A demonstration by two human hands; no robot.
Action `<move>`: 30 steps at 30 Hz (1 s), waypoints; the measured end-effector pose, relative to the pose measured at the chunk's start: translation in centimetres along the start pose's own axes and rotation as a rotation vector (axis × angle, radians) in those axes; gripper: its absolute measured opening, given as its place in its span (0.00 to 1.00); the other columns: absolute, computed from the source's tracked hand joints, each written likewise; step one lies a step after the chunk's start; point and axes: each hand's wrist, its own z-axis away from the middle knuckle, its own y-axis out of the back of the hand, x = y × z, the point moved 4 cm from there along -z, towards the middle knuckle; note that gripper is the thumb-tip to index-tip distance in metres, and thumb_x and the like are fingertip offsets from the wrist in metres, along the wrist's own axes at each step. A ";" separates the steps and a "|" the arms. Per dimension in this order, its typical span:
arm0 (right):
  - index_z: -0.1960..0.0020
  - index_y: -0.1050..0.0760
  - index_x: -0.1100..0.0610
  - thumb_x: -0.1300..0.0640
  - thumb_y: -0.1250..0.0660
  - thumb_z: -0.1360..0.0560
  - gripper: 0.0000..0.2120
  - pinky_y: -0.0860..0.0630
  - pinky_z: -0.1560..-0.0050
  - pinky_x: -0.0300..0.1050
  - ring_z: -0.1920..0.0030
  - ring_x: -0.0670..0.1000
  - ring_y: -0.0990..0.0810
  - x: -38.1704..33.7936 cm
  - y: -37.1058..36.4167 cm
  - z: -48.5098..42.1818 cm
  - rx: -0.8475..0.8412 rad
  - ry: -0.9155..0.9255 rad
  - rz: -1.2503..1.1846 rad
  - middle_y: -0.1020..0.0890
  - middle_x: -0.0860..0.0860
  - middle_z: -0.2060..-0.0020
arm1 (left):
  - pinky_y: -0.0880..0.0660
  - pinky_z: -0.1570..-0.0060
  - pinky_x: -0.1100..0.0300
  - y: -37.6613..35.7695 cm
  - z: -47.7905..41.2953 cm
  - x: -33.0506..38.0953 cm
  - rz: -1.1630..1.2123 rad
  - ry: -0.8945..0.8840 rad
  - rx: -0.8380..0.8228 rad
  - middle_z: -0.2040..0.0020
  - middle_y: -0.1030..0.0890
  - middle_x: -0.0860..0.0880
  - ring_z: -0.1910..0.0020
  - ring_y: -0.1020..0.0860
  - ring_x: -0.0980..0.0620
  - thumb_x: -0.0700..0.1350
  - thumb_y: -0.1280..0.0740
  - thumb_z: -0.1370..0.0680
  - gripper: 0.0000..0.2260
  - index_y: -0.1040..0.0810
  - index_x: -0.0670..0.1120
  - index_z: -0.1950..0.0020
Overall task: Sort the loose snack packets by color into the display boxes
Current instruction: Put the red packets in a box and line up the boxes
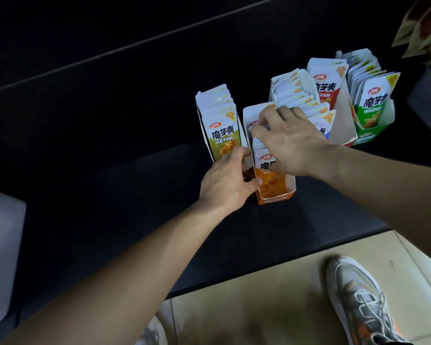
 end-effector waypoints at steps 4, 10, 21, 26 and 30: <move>0.31 0.34 0.55 0.49 0.22 0.35 0.37 0.35 0.35 0.54 0.45 0.59 0.25 0.1 -0.1 0.3 0.028 0.034 -0.008 0.32 0.57 0.42 | 0.21 0.49 0.51 -0.1 -0.1 -0.1 -0.001 0.005 -0.003 0.40 0.22 0.56 0.43 0.22 0.53 0.60 0.27 0.27 0.27 0.34 0.57 0.32; 0.31 0.39 0.57 0.52 0.20 0.39 0.43 0.32 0.42 0.55 0.55 0.59 0.21 0.2 -0.3 0.7 0.047 0.018 -0.043 0.24 0.55 0.51 | 0.21 0.49 0.50 -0.2 -0.2 0.0 -0.036 0.024 0.006 0.39 0.22 0.56 0.43 0.22 0.52 0.60 0.27 0.27 0.28 0.34 0.56 0.32; 0.42 0.35 0.52 0.53 0.28 0.29 0.21 0.36 0.35 0.54 0.66 0.53 0.30 -0.3 -0.1 0.4 -0.097 0.039 0.000 0.30 0.46 0.71 | 0.21 0.50 0.51 -0.2 -0.4 -0.1 -0.013 0.045 -0.018 0.42 0.21 0.56 0.44 0.21 0.52 0.61 0.27 0.27 0.28 0.34 0.58 0.33; 0.39 0.33 0.50 0.54 0.29 0.30 0.22 0.39 0.36 0.54 0.56 0.55 0.20 0.0 0.1 0.2 -0.015 0.035 0.040 0.20 0.48 0.61 | 0.22 0.50 0.53 0.0 -0.5 -0.1 0.016 0.046 -0.026 0.42 0.21 0.57 0.43 0.22 0.53 0.58 0.28 0.25 0.24 0.32 0.58 0.33; 0.38 0.29 0.53 0.60 0.29 0.32 0.23 0.37 0.37 0.55 0.54 0.58 0.19 0.9 0.5 -0.6 0.132 -0.016 0.087 0.17 0.52 0.57 | 0.21 0.50 0.52 0.2 -0.7 0.1 0.022 0.059 -0.039 0.44 0.20 0.58 0.46 0.21 0.54 0.58 0.28 0.25 0.21 0.31 0.59 0.35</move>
